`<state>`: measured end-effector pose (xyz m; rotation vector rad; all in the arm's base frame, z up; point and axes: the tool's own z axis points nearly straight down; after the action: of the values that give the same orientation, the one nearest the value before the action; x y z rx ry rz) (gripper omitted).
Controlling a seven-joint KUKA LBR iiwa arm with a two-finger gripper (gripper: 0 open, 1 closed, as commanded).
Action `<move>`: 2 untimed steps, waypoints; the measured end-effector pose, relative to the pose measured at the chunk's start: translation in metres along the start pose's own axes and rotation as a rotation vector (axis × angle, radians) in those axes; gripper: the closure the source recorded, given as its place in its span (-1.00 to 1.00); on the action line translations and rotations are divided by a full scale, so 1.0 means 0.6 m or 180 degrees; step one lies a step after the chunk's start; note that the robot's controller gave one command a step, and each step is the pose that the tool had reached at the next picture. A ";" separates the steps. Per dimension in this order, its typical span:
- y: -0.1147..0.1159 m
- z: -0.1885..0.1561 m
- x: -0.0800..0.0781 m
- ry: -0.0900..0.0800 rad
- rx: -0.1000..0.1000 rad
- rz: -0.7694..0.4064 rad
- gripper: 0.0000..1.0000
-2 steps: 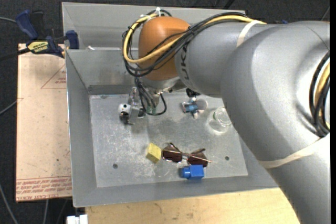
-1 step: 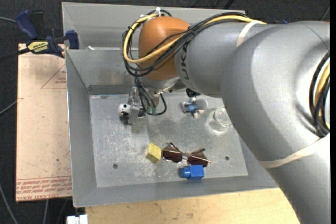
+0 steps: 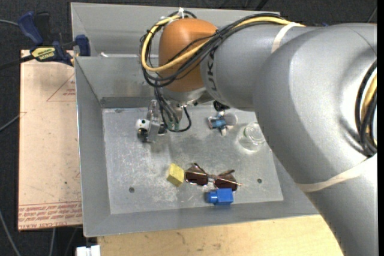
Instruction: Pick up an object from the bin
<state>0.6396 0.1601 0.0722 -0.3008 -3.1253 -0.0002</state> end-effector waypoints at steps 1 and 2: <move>-0.001 -0.029 0.003 0.0019 0.0008 0.0001 1.00; 0.000 -0.063 0.000 0.0000 0.0000 0.0002 1.00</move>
Offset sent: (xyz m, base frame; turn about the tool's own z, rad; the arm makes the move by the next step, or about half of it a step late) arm -0.0001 0.0002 0.0287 0.0000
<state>0.6396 0.1601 0.1101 -0.3017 -3.1252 -0.0003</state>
